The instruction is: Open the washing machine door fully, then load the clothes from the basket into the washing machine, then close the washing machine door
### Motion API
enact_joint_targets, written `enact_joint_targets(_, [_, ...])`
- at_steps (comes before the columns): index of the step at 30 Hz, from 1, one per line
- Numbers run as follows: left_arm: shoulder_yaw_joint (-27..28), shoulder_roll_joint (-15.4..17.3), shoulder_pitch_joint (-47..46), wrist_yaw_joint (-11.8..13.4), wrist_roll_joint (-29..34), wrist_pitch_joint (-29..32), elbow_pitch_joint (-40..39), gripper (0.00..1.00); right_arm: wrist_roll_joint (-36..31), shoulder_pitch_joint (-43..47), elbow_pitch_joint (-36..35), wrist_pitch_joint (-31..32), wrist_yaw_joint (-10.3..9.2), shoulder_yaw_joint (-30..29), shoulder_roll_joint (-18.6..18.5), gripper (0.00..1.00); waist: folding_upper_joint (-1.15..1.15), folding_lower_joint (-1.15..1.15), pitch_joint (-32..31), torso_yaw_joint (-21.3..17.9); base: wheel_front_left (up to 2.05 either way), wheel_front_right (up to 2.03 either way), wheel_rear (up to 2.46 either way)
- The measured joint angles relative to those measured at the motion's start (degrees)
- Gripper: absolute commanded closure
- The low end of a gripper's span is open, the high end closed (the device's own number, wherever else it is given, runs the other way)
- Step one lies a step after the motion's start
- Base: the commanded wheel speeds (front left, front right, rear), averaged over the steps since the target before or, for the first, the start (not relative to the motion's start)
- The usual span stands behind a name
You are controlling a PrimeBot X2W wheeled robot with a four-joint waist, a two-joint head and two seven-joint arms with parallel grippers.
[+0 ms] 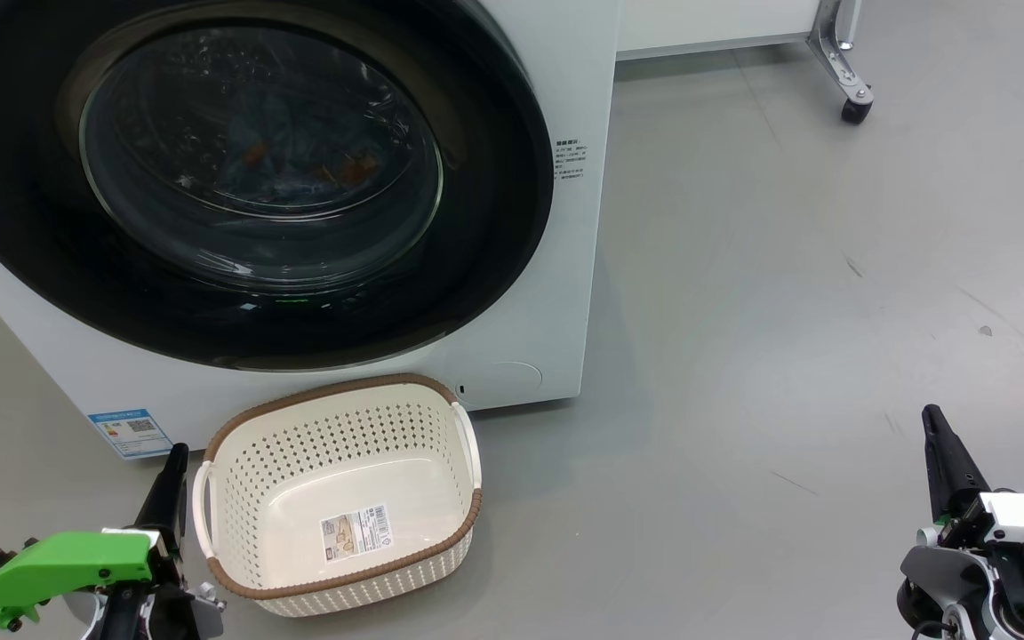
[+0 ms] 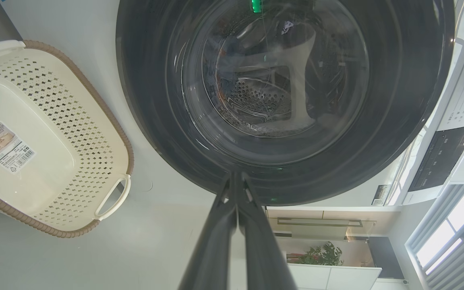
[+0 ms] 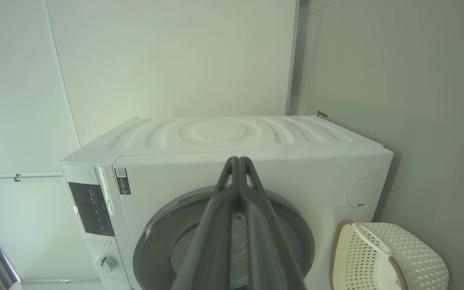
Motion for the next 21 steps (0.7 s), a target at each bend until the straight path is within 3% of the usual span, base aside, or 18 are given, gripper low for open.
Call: enact_joint_targets(21, [-0.03, 0.00, 0.00, 0.00, 0.00, -0.16, -0.02, 1.00, 0.00, 0.00, 0.00, 0.00, 0.00, -0.02, 0.00, 1.00, 0.00, 0.00, 0.00, 0.00, 0.00, 0.00, 0.00])
